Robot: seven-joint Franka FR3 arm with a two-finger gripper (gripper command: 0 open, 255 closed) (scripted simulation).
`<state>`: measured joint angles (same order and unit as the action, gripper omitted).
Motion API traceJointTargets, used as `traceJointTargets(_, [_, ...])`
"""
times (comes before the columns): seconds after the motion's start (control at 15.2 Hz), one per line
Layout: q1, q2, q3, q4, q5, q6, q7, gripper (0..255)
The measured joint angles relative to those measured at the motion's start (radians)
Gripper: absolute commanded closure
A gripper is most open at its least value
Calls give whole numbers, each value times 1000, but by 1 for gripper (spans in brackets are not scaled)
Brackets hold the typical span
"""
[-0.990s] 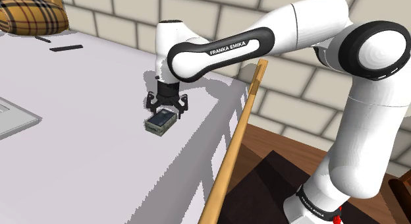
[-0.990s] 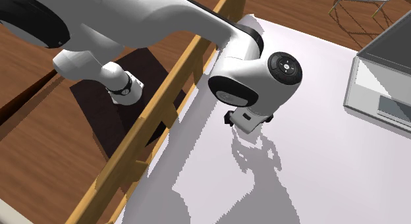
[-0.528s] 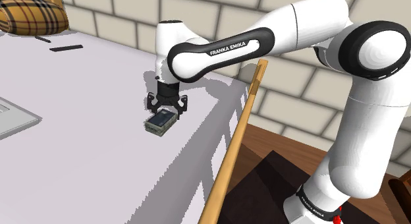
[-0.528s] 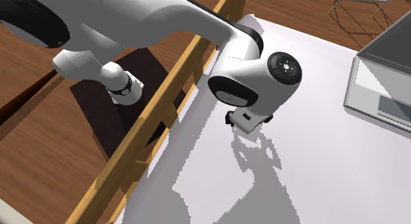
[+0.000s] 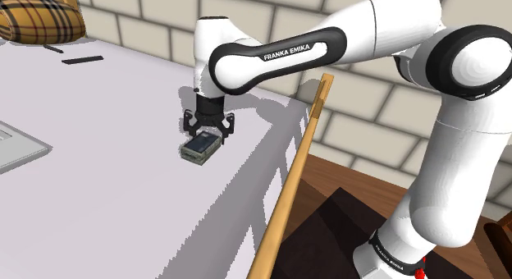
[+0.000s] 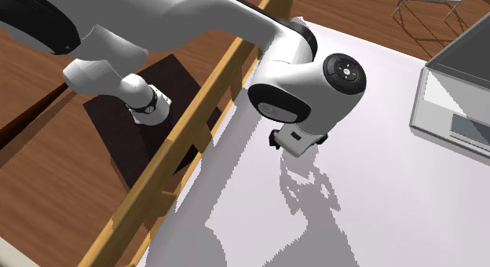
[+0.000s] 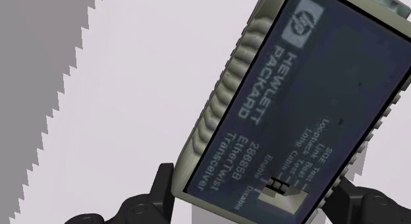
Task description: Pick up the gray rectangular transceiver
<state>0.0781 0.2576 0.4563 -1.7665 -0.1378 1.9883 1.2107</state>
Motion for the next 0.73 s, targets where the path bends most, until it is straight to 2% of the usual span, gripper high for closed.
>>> traceJointTargets(0.73, [0,-27,6,110,18,-134,-14,255])
